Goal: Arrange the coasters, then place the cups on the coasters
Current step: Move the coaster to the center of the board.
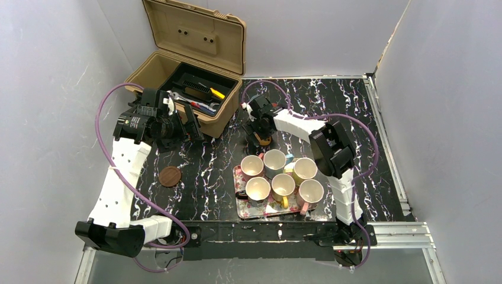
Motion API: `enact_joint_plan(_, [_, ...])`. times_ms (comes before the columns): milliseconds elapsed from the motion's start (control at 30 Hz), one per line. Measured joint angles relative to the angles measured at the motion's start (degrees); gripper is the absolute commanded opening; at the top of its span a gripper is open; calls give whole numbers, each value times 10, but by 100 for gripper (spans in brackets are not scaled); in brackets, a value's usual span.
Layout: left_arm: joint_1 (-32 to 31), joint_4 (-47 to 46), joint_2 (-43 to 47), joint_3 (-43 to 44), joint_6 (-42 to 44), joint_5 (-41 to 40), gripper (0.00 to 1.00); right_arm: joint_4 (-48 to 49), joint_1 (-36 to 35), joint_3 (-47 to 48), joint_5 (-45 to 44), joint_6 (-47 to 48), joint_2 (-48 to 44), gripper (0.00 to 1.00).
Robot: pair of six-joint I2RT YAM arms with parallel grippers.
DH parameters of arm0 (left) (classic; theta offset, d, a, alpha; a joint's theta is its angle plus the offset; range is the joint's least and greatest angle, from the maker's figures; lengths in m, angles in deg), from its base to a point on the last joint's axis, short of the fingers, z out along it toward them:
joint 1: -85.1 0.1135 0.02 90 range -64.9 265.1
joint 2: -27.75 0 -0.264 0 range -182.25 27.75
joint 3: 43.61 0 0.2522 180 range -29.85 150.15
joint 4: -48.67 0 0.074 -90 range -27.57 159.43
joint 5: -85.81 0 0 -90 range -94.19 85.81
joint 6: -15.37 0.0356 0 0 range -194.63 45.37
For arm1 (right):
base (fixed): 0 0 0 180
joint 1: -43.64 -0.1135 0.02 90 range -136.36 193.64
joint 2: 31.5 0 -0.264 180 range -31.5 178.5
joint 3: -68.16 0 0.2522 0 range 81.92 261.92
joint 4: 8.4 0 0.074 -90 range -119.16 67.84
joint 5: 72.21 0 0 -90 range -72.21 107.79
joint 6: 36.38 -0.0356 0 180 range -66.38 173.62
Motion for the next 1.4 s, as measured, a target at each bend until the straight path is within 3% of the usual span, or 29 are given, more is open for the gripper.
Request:
enact_joint_plan(500, [2,-1,14,0,-5,0,96,-9,19,3,13,5,0,99])
enact_joint_plan(1067, [2,2,16,0,-7,0,96,-31,37,55,50,21,35,96])
enact_joint_plan(1400, [2,4,16,0,-7,0,96,33,38,-21,42,4,-4,91])
